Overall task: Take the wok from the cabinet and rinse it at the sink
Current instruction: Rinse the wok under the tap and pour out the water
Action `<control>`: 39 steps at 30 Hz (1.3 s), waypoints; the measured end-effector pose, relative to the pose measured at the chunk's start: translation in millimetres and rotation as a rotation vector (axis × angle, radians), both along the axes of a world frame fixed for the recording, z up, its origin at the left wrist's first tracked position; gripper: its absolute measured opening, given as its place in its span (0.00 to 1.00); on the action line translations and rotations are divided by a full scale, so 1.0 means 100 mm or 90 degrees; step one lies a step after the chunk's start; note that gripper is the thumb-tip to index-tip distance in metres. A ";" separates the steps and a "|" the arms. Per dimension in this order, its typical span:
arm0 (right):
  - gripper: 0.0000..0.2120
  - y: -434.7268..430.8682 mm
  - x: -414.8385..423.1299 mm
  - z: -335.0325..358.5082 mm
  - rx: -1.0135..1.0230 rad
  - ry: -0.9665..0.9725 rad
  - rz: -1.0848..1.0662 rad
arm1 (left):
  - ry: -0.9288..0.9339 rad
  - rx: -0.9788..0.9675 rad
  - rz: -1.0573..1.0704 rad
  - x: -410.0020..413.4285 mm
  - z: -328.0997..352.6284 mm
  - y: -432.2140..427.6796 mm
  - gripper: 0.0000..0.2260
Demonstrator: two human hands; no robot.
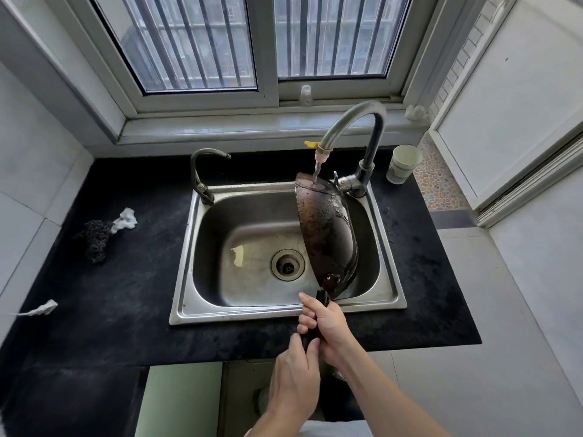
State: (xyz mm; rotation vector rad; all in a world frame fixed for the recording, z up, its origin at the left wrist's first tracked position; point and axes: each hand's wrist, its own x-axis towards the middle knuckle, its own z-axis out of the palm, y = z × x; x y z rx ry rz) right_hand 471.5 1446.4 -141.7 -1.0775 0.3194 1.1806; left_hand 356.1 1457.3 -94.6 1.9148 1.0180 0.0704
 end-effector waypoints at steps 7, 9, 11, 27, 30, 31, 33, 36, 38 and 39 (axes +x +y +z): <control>0.16 -0.02 0.00 0.06 0.012 -0.013 0.008 | 0.006 -0.014 0.006 0.00 -0.07 -0.02 0.09; 0.16 -0.02 0.00 0.06 0.013 -0.018 0.012 | 0.010 -0.017 0.007 0.00 -0.08 -0.02 0.09; 0.17 -0.03 0.00 0.07 0.013 -0.021 0.017 | 0.011 -0.023 0.010 0.00 -0.08 -0.02 0.08; 0.17 -0.06 0.02 0.12 0.019 -0.043 0.031 | 0.023 -0.031 0.026 0.03 0.00 -0.04 0.08; 0.16 -0.07 0.03 0.14 0.011 -0.044 0.037 | 0.027 -0.036 0.025 0.05 0.01 -0.04 0.08; 0.16 -0.07 0.03 0.15 0.010 -0.042 0.036 | 0.026 -0.042 0.028 0.06 0.03 -0.04 0.08; 0.15 -0.07 0.03 0.15 0.018 -0.031 0.031 | 0.019 -0.053 0.035 0.06 0.06 -0.04 0.08; 0.16 -0.06 0.03 0.17 0.033 -0.025 0.028 | 0.014 -0.061 0.045 0.06 0.10 -0.02 0.09; 0.16 -0.04 0.02 0.17 0.041 -0.027 0.028 | 0.014 -0.065 0.052 0.05 0.12 -0.01 0.09; 0.17 -0.04 0.01 0.18 0.045 -0.027 0.029 | 0.017 -0.066 0.055 0.04 0.14 -0.02 0.09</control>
